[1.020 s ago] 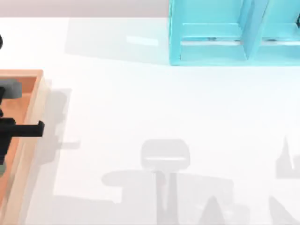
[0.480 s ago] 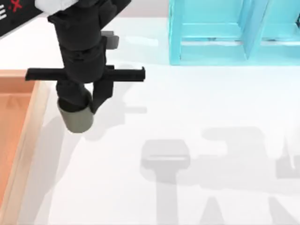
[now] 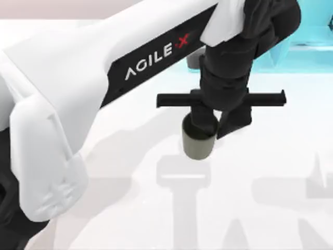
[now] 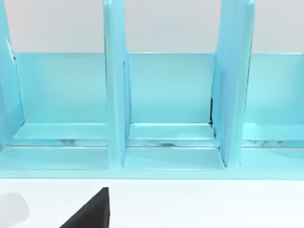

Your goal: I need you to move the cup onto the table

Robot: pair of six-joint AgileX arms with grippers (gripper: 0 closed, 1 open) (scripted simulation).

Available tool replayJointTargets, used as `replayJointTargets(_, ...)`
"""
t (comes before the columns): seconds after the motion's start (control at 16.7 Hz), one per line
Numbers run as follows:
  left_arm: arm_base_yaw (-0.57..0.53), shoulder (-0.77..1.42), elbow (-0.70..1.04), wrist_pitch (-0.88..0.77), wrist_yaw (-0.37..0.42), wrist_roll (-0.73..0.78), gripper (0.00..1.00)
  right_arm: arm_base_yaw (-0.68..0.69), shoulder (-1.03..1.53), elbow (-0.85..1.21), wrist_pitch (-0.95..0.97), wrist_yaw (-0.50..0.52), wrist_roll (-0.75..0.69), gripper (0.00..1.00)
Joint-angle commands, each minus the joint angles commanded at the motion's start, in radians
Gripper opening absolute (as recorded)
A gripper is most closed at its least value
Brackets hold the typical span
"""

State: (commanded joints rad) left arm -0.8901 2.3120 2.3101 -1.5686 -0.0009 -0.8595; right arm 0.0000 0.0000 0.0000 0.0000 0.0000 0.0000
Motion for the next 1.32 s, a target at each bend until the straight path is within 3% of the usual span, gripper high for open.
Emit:
replayJointTargets(0.54,-0.036,0.039,0.034,0.009,0.001,-0.039,0.00,0.000,0.000,0.000,0.000,0.000,0.000,1.00)
replayJointTargets(1.02,-0.028,-0.019,-0.299,0.270,-0.001,-0.029,0.00,0.000,0.000,0.000,0.000,0.000,0.000,1.00)
replayJointTargets(1.32,-0.028,-0.025,-0.330,0.299,-0.001,-0.029,0.00,0.000,0.000,0.000,0.000,0.000,0.000,1.00)
